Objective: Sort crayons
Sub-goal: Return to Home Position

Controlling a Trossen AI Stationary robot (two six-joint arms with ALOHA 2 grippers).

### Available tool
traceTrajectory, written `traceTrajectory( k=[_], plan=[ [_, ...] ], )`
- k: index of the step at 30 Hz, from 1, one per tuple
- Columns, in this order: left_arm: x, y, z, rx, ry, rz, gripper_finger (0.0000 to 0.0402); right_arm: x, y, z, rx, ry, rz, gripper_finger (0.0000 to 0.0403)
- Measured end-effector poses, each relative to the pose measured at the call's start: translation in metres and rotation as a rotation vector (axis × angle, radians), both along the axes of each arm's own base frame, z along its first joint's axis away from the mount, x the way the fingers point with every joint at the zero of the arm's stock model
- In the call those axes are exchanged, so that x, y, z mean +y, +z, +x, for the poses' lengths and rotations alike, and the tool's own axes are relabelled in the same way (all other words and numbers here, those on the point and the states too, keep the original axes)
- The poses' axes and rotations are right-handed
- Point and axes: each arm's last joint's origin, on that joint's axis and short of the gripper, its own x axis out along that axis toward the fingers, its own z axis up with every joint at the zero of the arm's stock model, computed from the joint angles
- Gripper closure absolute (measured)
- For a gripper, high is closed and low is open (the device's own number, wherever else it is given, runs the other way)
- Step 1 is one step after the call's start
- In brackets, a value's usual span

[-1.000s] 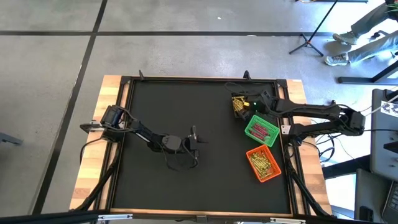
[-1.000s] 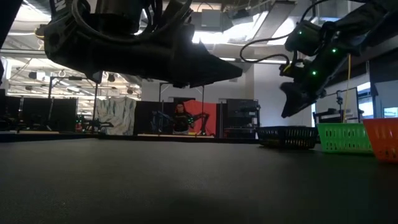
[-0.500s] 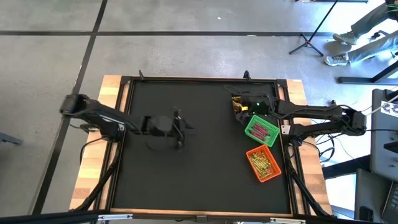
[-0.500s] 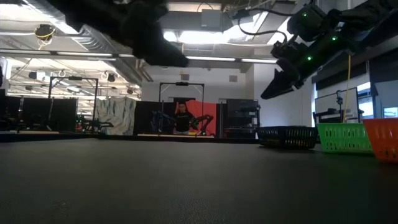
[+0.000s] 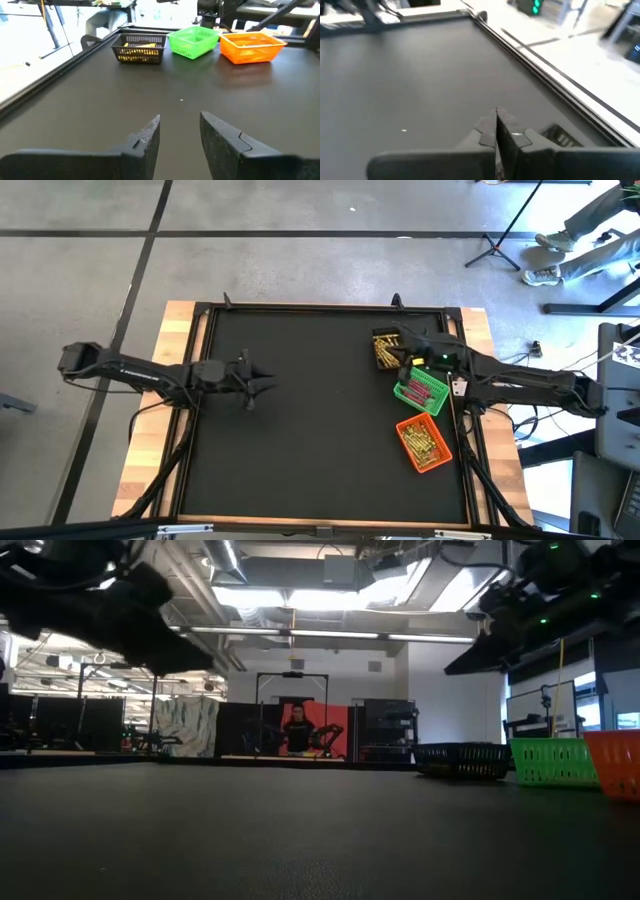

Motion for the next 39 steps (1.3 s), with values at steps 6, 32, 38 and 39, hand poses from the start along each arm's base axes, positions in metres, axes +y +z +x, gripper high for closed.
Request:
traceTrajectory(
  k=[6, 32, 38, 39],
  plan=[
    [-0.002, -0.013, -0.023, -0.066, -0.004, -0.042, 0.0279, 0.010, -0.004, -0.021, -0.109, 0.065, -0.015, 0.0392],
    [-0.005, -0.023, -0.051, -0.073, -0.030, -0.076, 0.0279, 0.027, -0.040, -0.066, -0.381, 0.044, -0.050, 0.0388],
    [-0.007, -0.018, -0.058, -0.133, -0.009, -0.061, 0.0282, 0.028, -0.042, -0.068, -0.396, 0.054, -0.054, 0.0388],
    [-0.007, -0.016, -0.059, -0.148, -0.020, -0.051, 0.0282, 0.028, -0.042, -0.068, -0.395, 0.055, -0.053, 0.0388]
  ],
)
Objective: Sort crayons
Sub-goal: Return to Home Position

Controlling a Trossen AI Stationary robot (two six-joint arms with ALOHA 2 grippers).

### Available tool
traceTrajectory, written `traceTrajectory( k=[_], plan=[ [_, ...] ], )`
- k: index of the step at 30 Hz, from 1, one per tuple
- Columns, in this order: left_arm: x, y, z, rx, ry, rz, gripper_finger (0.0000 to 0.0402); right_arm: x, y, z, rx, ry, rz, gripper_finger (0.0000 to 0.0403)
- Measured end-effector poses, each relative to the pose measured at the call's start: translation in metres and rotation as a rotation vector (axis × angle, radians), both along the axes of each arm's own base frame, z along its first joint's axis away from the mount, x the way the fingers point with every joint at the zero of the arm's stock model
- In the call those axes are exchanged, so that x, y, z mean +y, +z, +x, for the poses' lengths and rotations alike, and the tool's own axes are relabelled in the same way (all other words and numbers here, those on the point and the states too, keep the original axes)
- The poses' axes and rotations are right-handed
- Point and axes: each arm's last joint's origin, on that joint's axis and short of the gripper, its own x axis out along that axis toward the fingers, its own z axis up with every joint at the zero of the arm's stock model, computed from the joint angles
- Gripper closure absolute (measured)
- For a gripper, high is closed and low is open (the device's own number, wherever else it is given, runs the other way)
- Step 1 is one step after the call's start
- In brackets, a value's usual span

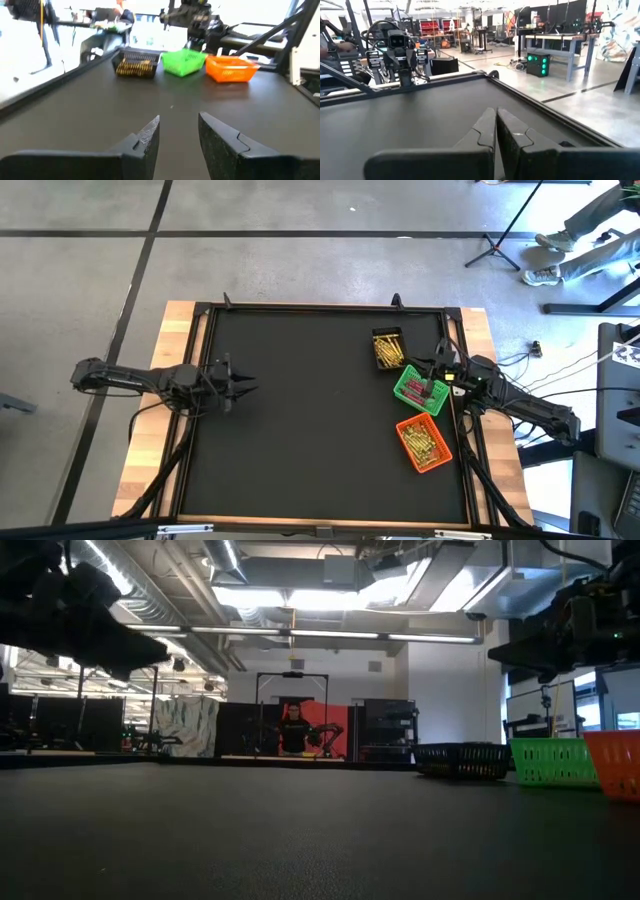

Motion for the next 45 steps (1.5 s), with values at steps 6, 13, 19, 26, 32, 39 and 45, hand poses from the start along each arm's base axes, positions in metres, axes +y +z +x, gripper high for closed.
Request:
traceTrajectory(
  k=[6, 13, 19, 26, 32, 39, 45],
  plan=[
    [-0.0032, 0.0043, -0.0028, -0.042, -0.047, 0.044, 0.0282, 0.0000, 0.0000, 0.0000, -0.005, 0.001, 0.014, 0.0388],
    [-0.0033, 0.0073, -0.0049, -0.074, -0.052, 0.064, 0.0282, 0.0000, -0.0002, 0.0000, -0.007, 0.001, 0.024, 0.0388],
    [-0.0025, 0.0086, -0.0058, -0.075, -0.038, 0.132, 0.0282, -0.0003, -0.0005, 0.0001, -0.004, -0.006, 0.025, 0.0388],
    [-0.0025, 0.0085, -0.0057, -0.074, -0.036, 0.137, 0.0282, -0.0003, -0.0005, 0.0001, -0.003, -0.007, 0.026, 0.0388],
    [-0.0025, 0.0085, -0.0057, -0.074, -0.036, 0.137, 0.0282, -0.0004, -0.0006, 0.0001, -0.003, -0.007, 0.026, 0.0388],
    [-0.0024, 0.0085, -0.0057, -0.074, -0.036, 0.137, 0.0282, -0.0004, -0.0006, 0.0001, -0.003, -0.007, 0.026, 0.0388],
    [-0.0024, 0.0085, -0.0057, -0.074, -0.036, 0.137, 0.0282, -0.0004, -0.0007, 0.0001, -0.003, -0.008, 0.026, 0.0388]
  ],
)
